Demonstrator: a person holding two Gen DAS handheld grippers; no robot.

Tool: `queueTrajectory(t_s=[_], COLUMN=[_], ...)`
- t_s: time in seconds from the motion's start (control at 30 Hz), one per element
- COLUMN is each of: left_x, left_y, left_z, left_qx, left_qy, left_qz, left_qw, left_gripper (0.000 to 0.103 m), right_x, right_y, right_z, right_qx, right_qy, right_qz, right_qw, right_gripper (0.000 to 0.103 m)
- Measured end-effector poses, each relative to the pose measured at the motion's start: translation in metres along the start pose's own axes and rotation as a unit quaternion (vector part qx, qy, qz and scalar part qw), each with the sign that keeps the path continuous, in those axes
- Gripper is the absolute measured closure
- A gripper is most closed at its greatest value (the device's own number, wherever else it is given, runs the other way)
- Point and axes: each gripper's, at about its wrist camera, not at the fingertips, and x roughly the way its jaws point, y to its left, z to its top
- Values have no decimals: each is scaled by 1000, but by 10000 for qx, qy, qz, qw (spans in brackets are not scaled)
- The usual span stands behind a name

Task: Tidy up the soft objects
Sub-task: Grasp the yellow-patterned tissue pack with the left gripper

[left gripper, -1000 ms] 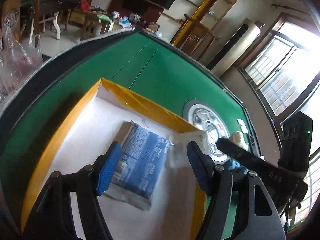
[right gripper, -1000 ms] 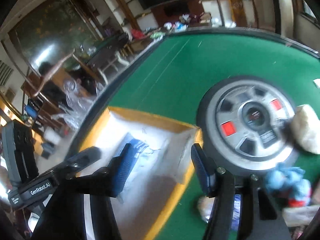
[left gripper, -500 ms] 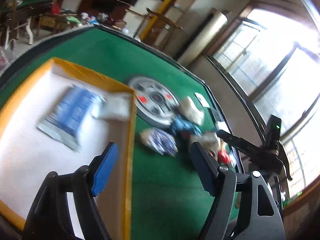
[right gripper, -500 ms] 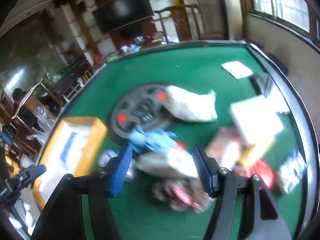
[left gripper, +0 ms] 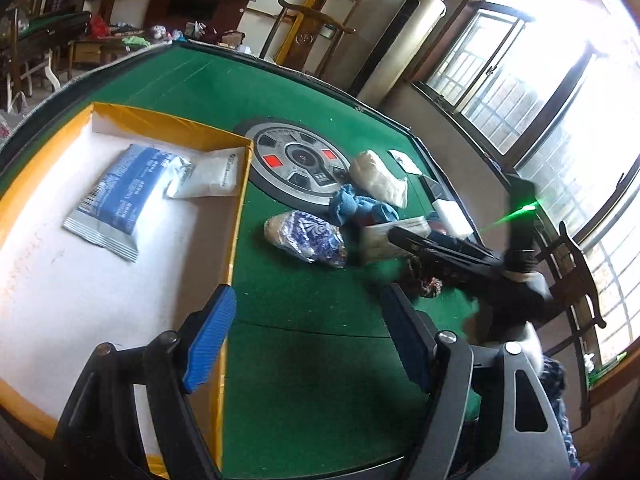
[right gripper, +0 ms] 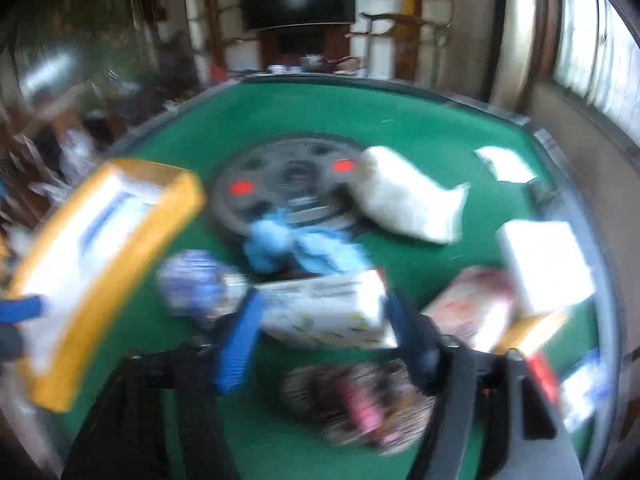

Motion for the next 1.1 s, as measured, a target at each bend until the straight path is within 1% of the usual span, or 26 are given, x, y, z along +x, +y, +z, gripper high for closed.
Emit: queueTrajectory(t_s=[0.03,0.07,0.13,0.17,0.2,0.23,0.27,0.3,0.33,0.43,0.5,0.53,0.63,0.7,0.77,0.83,0.9,0.97,1.0,1.03,1.1], left_x=[1,1,6,9,13,17,21,26,31,42,48,50,64,79,94,107,115,114,112,108,100], left_y=[1,1,3,2,1,-1,-2,-4,-7,-17,-24,-27,-40,-49,-56,-59,-64,-64,-64,-61,-58], left_z=[0,0,1,1,0,0,-1,-2,-4,-9,-11,-12,-16,-20,-23,-26,-32,-35,-34,-34,-33], left_qx=[16,20,26,49,79,106,123,142,168,307,377,426,717,963,1199,1304,1561,1612,1638,1576,1511], left_qy=[-4,4,52,85,125,180,238,306,378,529,593,618,746,858,861,915,843,753,752,773,747], left_qz=[34,58,72,82,92,98,104,112,114,151,211,250,515,749,1173,1412,1692,1459,1434,1271,1052], left_qw=[10000,10000,10000,9999,9998,9997,9996,9994,9991,9980,9973,9969,9933,9888,9821,9771,9695,9732,9731,9762,9801], left_gripper=[28,28,28,28,28,28,28,28,28,28,28,28,28,28,28,28,29,53,53,53,53], right_x=[-4,-10,-16,-20,-24,-27,-30,-32,-32,-26,-22,-22,-20,-25,-32,-37,-41,-44,-44,-44,-44], right_y=[1,5,15,20,22,21,17,13,7,-7,-14,-17,-27,-34,-37,-40,-46,-51,-54,-57,-63], right_z=[-3,-7,-18,-26,-30,-33,-36,-37,-38,-37,-36,-35,-35,-36,-36,-34,-34,-33,-33,-32,-32], right_qx=[115,149,37,-55,-123,-145,-112,-69,1,299,449,513,768,849,880,927,1027,1130,1167,1204,1285], right_qy=[98,183,498,633,641,614,538,463,389,301,124,20,-296,-414,-657,-846,-959,-1041,-1073,-1099,-1109], right_qz=[532,1015,1861,2117,2085,1976,1793,1631,1494,1498,1400,1437,1537,1450,1381,1256,1132,1010,964,926,876], right_qw=[9985,9946,9813,9753,9758,9783,9823,9855,9880,9878,9891,9883,9847,9849,9843,9841,9836,9830,9826,9823,9816], right_gripper=[66,66,66,66,65,62,59,53,51,51,50,51,51,51,51,49,49,48,45,43,42])
